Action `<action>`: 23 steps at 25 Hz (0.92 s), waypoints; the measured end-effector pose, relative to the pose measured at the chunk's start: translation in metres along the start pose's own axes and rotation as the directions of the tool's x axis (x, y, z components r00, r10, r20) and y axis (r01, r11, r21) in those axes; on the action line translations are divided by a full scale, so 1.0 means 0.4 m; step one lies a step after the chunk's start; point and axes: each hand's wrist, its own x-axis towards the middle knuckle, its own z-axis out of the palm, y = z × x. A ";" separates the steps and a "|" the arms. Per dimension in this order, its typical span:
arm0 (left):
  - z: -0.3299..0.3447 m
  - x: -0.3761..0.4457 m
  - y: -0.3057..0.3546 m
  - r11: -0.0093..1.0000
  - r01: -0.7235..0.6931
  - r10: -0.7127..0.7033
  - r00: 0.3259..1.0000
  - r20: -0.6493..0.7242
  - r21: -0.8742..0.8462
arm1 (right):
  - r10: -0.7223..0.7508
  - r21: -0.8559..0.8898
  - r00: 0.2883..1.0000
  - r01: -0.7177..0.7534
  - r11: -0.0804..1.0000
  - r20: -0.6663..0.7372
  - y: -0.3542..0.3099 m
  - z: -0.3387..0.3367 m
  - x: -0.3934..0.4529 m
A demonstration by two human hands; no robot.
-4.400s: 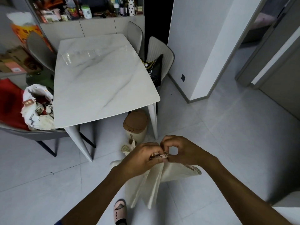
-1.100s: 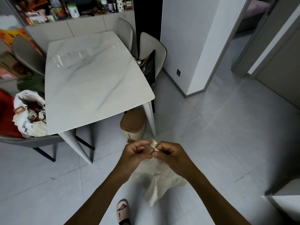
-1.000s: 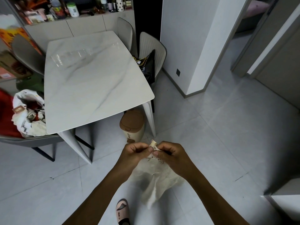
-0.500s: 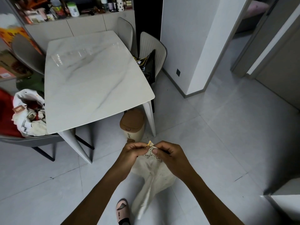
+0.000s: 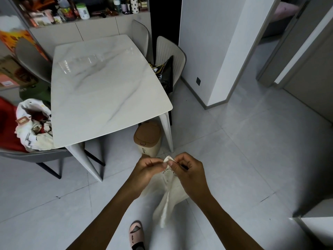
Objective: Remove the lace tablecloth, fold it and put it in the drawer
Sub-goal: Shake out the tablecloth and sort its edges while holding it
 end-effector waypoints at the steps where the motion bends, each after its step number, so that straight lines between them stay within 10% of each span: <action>1: 0.002 -0.005 0.001 0.999 -0.032 0.030 0.999 0.032 0.036 | -0.003 0.015 1.000 0.003 1.000 0.007 0.001 -0.001 -0.002; 23: -0.014 -0.018 0.011 0.985 -0.130 0.125 0.991 0.051 0.116 | -0.098 0.082 0.977 0.084 0.993 0.188 0.018 -0.026 0.005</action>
